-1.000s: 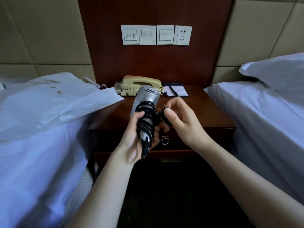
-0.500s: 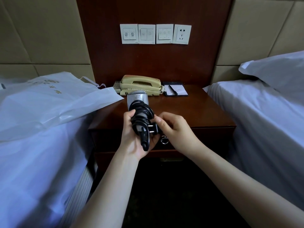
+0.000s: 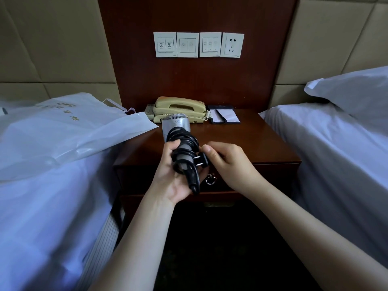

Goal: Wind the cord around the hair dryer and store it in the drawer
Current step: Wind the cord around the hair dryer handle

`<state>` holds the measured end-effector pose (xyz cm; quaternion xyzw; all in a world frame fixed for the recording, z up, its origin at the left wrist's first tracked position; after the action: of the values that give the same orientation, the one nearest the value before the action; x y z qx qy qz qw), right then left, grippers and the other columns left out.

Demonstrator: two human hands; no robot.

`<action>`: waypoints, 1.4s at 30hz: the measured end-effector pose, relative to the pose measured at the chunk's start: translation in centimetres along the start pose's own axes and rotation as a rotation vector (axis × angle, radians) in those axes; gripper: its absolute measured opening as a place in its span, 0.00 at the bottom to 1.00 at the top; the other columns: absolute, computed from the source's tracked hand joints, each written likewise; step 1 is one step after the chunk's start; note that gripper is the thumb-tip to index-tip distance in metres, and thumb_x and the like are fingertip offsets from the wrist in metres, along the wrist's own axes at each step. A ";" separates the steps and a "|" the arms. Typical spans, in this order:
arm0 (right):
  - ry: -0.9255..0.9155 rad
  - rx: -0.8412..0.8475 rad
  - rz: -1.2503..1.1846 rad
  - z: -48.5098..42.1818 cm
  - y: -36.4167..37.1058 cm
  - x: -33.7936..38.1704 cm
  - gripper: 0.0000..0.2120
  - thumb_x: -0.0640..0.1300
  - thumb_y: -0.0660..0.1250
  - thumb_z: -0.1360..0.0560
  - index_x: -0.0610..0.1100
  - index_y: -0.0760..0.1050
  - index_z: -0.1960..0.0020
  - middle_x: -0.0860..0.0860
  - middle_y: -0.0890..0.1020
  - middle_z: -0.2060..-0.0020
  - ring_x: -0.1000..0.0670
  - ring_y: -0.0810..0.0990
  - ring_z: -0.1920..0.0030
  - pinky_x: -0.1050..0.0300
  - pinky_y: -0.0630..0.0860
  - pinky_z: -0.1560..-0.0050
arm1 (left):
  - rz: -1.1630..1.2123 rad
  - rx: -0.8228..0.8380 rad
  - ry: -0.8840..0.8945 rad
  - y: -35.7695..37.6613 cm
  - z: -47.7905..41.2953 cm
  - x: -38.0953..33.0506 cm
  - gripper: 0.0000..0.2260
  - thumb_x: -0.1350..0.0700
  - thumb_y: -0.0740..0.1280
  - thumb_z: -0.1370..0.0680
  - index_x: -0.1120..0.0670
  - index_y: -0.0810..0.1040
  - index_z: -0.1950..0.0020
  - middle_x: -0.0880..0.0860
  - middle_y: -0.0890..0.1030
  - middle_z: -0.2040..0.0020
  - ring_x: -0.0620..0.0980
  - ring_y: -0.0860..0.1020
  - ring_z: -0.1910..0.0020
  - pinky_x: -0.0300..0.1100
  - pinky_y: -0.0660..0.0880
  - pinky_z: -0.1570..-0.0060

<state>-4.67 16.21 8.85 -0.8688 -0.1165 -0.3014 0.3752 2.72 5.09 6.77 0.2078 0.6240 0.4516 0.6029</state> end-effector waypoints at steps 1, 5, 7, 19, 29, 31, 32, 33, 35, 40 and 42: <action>-0.010 0.016 0.016 0.1 -0.1 0.1 0.18 0.47 0.57 0.20 0.51 0.64 0.69 0.56 0.68 0.76 0.56 0.66 0.72 0.66 0.62 0.70 | -0.032 0.010 0.004 0.1 0.1 -0.1 0.16 0.49 0.65 0.32 0.60 0.77 0.52 0.57 0.83 0.60 0.53 0.83 0.62 0.48 0.80 0.56; -0.019 0.020 0.016 0.5 -0.2 0.5 0.18 0.46 0.57 0.20 0.50 0.62 0.69 0.56 0.66 0.76 0.57 0.68 0.72 0.67 0.61 0.70 | -0.136 0.028 0.043 0.2 0.4 -0.3 0.15 0.49 0.60 0.24 0.59 0.77 0.49 0.56 0.83 0.61 0.52 0.83 0.63 0.48 0.81 0.59; -0.012 0.015 -0.001 0.6 -0.2 0.6 0.19 0.45 0.57 0.20 0.50 0.61 0.69 0.56 0.68 0.77 0.58 0.67 0.73 0.67 0.61 0.70 | -0.175 0.002 0.052 0.2 0.2 -0.1 0.14 0.49 0.59 0.23 0.58 0.77 0.49 0.56 0.83 0.62 0.51 0.83 0.64 0.46 0.81 0.60; 0.097 0.031 -0.263 0.1 0.0 -0.7 0.13 0.42 0.57 0.20 0.44 0.67 0.64 0.58 0.70 0.73 0.62 0.68 0.70 0.70 0.65 0.65 | -0.317 -0.045 -0.009 0.1 -0.4 0.3 0.16 0.46 0.58 0.21 0.56 0.79 0.52 0.54 0.84 0.65 0.49 0.82 0.65 0.44 0.74 0.55; 0.104 0.125 -0.424 0.1 -0.4 -0.8 0.13 0.38 0.59 0.21 0.42 0.66 0.64 0.59 0.74 0.75 0.62 0.70 0.71 0.72 0.66 0.67 | -0.460 -0.094 -0.060 0.0 -0.8 0.3 0.13 0.46 0.60 0.22 0.52 0.79 0.51 0.53 0.85 0.62 0.53 0.80 0.55 0.50 0.75 0.51; 0.129 0.130 -0.485 0.1 -0.4 -0.8 0.13 0.38 0.59 0.21 0.41 0.66 0.64 0.58 0.74 0.75 0.62 0.71 0.72 0.72 0.68 0.68 | -0.478 -0.079 -0.070 -0.1 -1.0 0.4 0.13 0.46 0.60 0.22 0.51 0.80 0.51 0.54 0.85 0.61 0.55 0.79 0.51 0.52 0.74 0.47; 0.138 0.130 -0.512 0.1 -0.3 -0.8 0.13 0.38 0.59 0.21 0.41 0.66 0.64 0.57 0.74 0.75 0.62 0.71 0.72 0.71 0.68 0.68 | -0.482 -0.072 -0.077 -0.1 -1.0 0.4 0.13 0.46 0.60 0.22 0.51 0.81 0.52 0.54 0.85 0.60 0.56 0.78 0.49 0.54 0.72 0.44; 0.145 0.131 -0.532 0.1 -0.3 -0.8 0.13 0.38 0.59 0.21 0.41 0.66 0.64 0.57 0.74 0.75 0.62 0.72 0.72 0.71 0.68 0.68 | -0.485 -0.065 -0.083 -0.2 -1.0 0.5 0.13 0.45 0.60 0.23 0.51 0.81 0.53 0.54 0.84 0.58 0.57 0.77 0.46 0.54 0.71 0.42; 0.155 0.140 -0.568 0.1 -0.3 -0.6 0.13 0.37 0.58 0.21 0.41 0.65 0.64 0.57 0.75 0.75 0.62 0.73 0.72 0.71 0.69 0.69 | -0.484 -0.046 -0.088 -0.2 -1.0 0.6 0.13 0.45 0.60 0.23 0.50 0.81 0.53 0.55 0.82 0.55 0.58 0.75 0.45 0.53 0.69 0.44; 0.163 0.141 -0.545 0.3 -0.4 -0.4 0.13 0.38 0.56 0.20 0.41 0.65 0.63 0.57 0.71 0.74 0.62 0.70 0.73 0.72 0.67 0.69 | -0.484 -0.020 -0.068 0.0 -0.9 0.5 0.14 0.46 0.61 0.23 0.53 0.80 0.48 0.56 0.81 0.52 0.54 0.78 0.49 0.48 0.72 0.47; 0.160 0.149 -0.549 0.4 -0.4 -0.3 0.13 0.41 0.55 0.19 0.40 0.66 0.62 0.58 0.71 0.71 0.62 0.70 0.70 0.71 0.68 0.66 | -0.495 0.009 -0.042 -0.3 -0.9 0.4 0.16 0.46 0.63 0.25 0.54 0.79 0.44 0.56 0.81 0.49 0.54 0.79 0.49 0.47 0.73 0.47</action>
<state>-4.87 16.84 8.71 -0.7481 -0.3391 -0.4500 0.3505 1.86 4.97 6.13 0.0606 0.6453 0.2829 0.7071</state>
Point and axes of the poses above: each hand's wrist, its own z-axis away from the middle knuckle, its own y-axis out of the palm, x = y × z, the point moved 1 cm from there along -z, towards the middle knuckle
